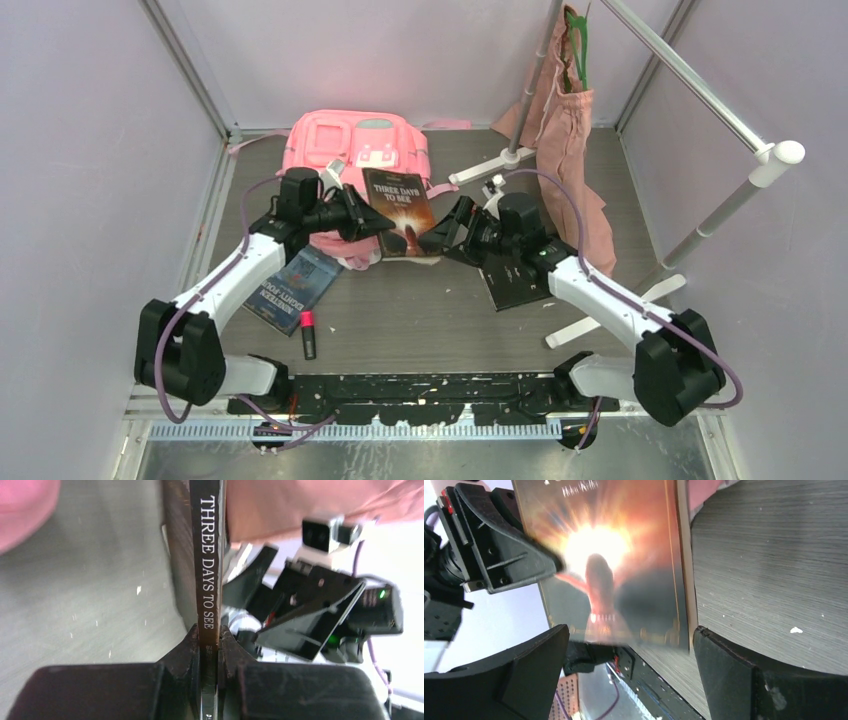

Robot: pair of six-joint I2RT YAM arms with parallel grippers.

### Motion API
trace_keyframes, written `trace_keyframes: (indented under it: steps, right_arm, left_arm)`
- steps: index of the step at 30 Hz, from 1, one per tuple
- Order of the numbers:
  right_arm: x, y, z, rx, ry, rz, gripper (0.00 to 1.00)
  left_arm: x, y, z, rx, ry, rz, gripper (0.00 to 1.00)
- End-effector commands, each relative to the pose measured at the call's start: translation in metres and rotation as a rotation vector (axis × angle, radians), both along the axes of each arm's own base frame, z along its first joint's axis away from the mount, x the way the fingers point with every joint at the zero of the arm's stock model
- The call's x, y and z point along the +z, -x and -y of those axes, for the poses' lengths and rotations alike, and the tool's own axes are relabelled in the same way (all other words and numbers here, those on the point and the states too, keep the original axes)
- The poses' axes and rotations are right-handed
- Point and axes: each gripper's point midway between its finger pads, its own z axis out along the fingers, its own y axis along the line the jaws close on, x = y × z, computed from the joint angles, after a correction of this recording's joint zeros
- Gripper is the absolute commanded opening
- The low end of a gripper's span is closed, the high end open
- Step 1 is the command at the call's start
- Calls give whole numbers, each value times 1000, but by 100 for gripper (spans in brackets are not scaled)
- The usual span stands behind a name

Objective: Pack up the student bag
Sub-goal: Pick up the book from the center of the board.

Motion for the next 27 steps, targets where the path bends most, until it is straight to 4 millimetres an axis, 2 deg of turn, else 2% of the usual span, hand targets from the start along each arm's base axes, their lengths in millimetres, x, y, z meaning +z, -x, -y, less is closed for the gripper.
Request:
trace_keyframes:
  steps: [1, 4, 10, 11, 17, 23, 27]
  right_arm:
    - [55, -12, 9, -147, -122, 75, 100]
    - [68, -14, 9, -197, -240, 62, 100]
    - [87, -20, 9, -254, -423, 73, 100]
    - [96, -22, 8, -249, -474, 94, 100]
    - [104, -43, -3, -264, -612, 104, 100]
    - [116, -65, -13, -261, -713, 131, 99]
    - [119, -79, -18, -277, -752, 134, 86]
  left_arm:
    - [97, -53, -7, 245, 152, 312, 0]
    - [116, -67, -11, 340, 190, 406, 0]
    - [126, -75, -1, 350, 262, 418, 0]
    - [126, -75, 1, 349, 279, 414, 0]
    - [126, -67, 17, 312, 364, 377, 0]
    - [114, -56, 23, 308, 372, 348, 0]
    - [106, -51, 21, 310, 363, 334, 0]
